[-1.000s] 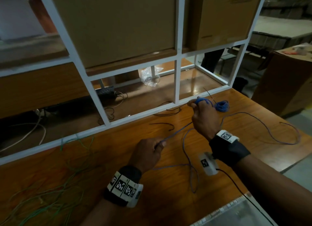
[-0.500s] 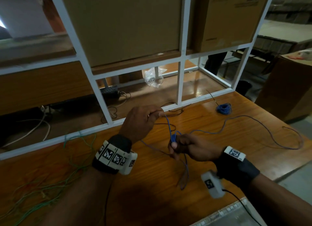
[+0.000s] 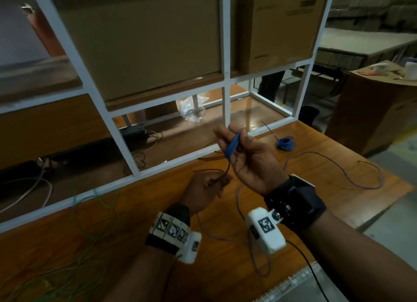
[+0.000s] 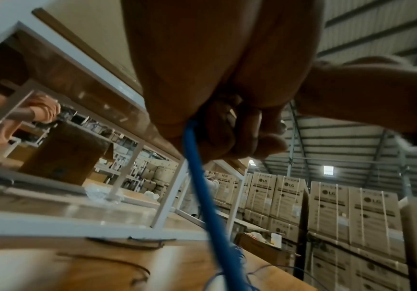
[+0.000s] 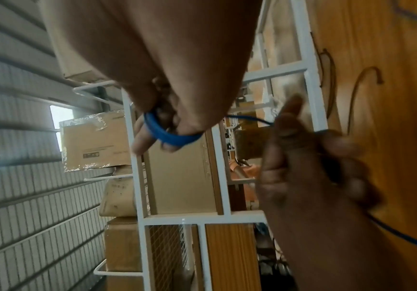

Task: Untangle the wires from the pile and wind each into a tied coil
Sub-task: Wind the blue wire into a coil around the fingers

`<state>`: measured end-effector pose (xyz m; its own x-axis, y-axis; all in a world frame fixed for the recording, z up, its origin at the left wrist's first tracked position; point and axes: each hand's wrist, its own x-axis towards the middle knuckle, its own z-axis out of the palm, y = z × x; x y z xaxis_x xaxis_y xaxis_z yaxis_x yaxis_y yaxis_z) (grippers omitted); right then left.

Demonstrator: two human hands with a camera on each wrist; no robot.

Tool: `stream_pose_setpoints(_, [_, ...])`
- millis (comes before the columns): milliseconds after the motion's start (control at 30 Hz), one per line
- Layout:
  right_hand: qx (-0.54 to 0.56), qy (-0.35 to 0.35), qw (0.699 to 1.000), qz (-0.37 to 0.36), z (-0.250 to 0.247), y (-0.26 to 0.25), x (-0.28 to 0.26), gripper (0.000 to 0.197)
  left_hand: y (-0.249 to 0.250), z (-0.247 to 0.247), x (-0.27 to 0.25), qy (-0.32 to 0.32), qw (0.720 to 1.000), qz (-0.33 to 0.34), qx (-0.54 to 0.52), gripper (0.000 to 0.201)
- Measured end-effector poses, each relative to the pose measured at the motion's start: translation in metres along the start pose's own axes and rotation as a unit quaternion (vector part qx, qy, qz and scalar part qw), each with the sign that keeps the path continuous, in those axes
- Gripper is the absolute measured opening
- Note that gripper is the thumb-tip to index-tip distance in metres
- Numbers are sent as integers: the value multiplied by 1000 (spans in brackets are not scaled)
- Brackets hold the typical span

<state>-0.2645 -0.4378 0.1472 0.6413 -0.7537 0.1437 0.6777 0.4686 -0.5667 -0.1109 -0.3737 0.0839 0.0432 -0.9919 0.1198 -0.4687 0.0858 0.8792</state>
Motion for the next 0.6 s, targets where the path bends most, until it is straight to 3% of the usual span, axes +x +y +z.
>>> stream_pose_setpoints(67, [-173,55,981,-73,-7,3,8,34,-3,12,-9,-6,1000,-19,-15,23])
stream_pose_setpoints(133, [-410,111,896,-133,-23,10,12,29,-6,13,-15,-9,1000,-21,18,24])
stream_pose_setpoints(200, [-519,132,834,-131,-38,23,13,26,-4,9,-22,-32,995,-15,92,24])
stream_pose_setpoints(233, [-526,126,833,-118,-39,31,14,25,-3,8,-24,-57,989,-12,135,25])
stream_pose_setpoints(300, [-470,109,871,-96,-29,43,15,26,-2,8,-27,-104,977,-8,186,27])
stream_pose_setpoints(367, [-402,131,901,-102,-18,49,21,29,-1,10,-29,-107,975,-2,195,28])
stream_pose_setpoints(433, [-386,168,898,-129,-16,50,28,35,4,7,-30,-91,977,-2,190,28])
stream_pose_setpoints(467, [-420,180,876,-154,-19,49,29,35,6,5,-30,-81,980,-3,183,28])
stream_pose_setpoints(500, [-492,171,833,-185,-25,48,28,32,8,1,-31,-66,981,2,184,26])
stream_pose_setpoints(533, [-592,143,768,-198,-29,47,24,26,8,-5,-31,-45,979,7,200,24])
stream_pose_setpoints(600, [-765,20,628,-139,-36,49,13,19,6,-18,-31,-6,970,9,242,21])
